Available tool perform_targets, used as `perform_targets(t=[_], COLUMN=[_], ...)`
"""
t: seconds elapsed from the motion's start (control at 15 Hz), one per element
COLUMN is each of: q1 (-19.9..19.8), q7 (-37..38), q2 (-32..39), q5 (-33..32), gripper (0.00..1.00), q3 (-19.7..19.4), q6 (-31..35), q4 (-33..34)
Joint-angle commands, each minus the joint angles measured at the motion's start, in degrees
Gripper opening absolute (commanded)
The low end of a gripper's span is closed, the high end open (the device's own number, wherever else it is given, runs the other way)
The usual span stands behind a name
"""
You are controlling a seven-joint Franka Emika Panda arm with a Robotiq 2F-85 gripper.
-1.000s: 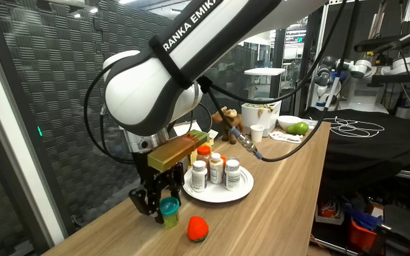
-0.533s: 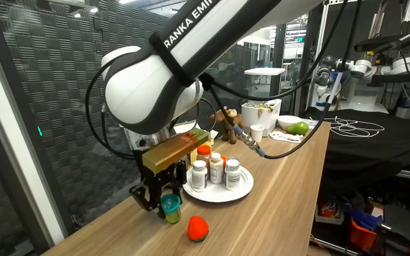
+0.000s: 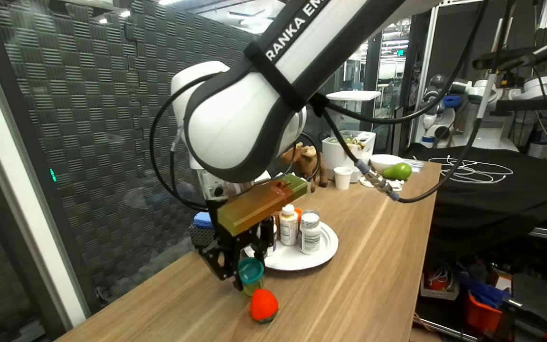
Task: Put all the objects around the white plate into the white plate
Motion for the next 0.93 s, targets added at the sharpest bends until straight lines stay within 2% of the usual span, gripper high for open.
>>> perform_targets(t=[0.0,0.33,0.87], q1=[-0.93,-2.13,-4.68], q7=[1.33,4.24,5.89], q2=[-5.45,-10.02,-16.46], q5=[1.6,3.51,5.12], gripper=[0.29,0.29,0.28], q3=[-0.05,-1.28,-2.2], q6=[7.6,17.89,24.04], q4=[-8.89,-16.87,-25.04])
